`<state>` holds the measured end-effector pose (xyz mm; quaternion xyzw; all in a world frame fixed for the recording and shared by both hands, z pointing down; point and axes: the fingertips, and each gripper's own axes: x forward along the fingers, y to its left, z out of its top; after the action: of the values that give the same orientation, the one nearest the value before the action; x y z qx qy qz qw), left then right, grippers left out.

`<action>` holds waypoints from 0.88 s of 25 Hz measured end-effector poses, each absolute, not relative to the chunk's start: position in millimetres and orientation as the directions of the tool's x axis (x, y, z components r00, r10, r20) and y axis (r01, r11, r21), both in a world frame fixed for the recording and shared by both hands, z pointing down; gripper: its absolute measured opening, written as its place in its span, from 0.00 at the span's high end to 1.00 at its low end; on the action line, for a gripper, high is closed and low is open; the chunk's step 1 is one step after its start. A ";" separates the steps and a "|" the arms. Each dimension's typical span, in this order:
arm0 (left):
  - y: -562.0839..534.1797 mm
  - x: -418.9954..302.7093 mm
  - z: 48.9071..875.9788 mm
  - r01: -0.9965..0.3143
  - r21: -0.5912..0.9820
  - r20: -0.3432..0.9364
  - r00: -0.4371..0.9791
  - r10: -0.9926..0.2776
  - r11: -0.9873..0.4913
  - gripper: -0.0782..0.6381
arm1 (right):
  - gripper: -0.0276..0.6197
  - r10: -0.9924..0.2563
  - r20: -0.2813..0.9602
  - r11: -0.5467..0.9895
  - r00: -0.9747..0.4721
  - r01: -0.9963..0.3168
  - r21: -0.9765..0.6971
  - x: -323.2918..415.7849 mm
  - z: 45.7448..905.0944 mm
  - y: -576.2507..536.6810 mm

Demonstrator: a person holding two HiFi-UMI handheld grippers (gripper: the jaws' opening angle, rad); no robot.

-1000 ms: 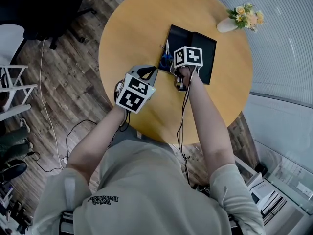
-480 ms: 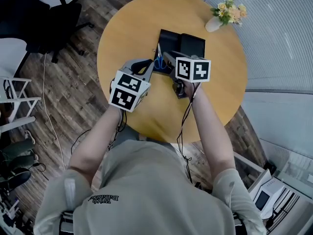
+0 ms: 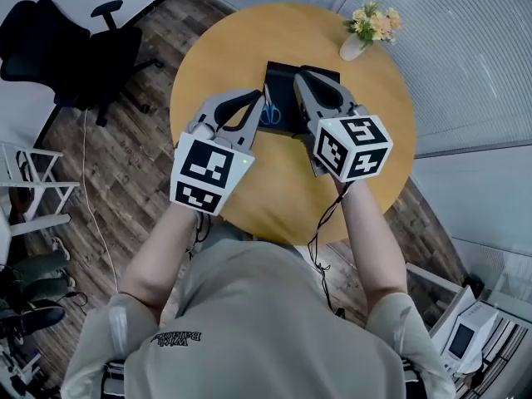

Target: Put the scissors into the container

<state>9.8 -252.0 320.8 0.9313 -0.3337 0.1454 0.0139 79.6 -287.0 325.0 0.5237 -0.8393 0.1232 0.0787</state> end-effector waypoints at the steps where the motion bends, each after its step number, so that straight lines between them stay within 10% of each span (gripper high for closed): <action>1: -248.7 9.8 309.1 -0.626 -0.078 0.257 0.740 -0.622 -0.776 0.86 | 0.89 -0.869 0.236 0.424 -0.435 -0.900 -0.099 79.5 312.0 -281.7; 22: -182.5 -4.3 219.2 -0.644 -0.161 0.088 0.746 -0.660 -0.748 0.86 | 0.89 -0.903 -0.105 0.428 -0.416 -0.894 -0.133 99.0 177.0 -156.1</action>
<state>-4.3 -182.5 219.2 0.9323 -0.3497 0.0700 -0.0602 99.0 -156.1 177.0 0.5342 -0.8411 0.0280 -0.0802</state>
